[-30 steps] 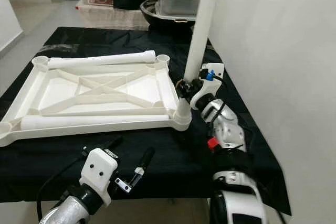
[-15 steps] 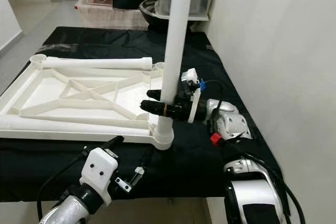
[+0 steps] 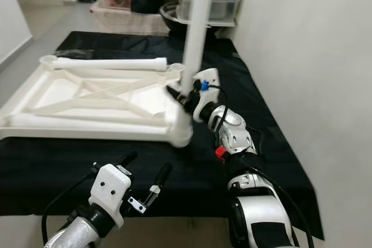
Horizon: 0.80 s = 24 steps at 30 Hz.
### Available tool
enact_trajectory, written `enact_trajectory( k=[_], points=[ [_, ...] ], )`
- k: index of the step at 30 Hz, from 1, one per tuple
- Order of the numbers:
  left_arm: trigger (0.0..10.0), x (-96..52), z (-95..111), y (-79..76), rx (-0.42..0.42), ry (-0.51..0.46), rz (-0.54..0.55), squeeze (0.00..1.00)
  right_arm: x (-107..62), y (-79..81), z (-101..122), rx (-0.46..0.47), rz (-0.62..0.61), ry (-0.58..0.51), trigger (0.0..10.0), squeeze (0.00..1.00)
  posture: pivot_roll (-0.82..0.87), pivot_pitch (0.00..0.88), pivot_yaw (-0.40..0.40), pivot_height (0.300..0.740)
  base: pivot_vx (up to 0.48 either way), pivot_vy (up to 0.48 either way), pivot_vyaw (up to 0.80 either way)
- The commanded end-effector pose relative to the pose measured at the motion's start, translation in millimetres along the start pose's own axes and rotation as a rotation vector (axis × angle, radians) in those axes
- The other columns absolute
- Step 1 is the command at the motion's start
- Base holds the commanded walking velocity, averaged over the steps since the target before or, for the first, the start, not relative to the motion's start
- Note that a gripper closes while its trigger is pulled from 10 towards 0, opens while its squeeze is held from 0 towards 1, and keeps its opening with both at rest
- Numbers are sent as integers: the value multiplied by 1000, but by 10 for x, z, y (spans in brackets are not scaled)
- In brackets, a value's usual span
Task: Building children table
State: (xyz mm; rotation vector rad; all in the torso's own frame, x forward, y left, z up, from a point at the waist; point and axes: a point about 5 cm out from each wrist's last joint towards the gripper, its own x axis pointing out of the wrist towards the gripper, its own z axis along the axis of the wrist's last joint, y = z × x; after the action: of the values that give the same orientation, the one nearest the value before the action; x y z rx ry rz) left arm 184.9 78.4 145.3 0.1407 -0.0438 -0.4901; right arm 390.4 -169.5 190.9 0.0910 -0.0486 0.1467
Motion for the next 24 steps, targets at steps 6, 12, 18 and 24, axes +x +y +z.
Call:
enact_trajectory(
  k=[6,12,18,24],
  points=[
    [10000,-7,-46,-6,3,16,-6,0,-387,-394,-266,34,-557,98,0,0,144,41,-71,740,0,0,0],
    [10000,-8,-51,-7,3,18,-7,0,-221,-3,-188,142,-338,-9,10000,1000,145,34,-71,740,0,0,0],
    [10000,-2,-60,-13,1,19,-5,0,-89,28,-62,195,-18,-59,10000,639,154,26,-74,740,0,0,0],
    [10000,-10,-66,-7,2,20,-1,0,-239,-50,-39,151,497,71,10000,0,144,19,-73,740,0,0,0]
  ],
)
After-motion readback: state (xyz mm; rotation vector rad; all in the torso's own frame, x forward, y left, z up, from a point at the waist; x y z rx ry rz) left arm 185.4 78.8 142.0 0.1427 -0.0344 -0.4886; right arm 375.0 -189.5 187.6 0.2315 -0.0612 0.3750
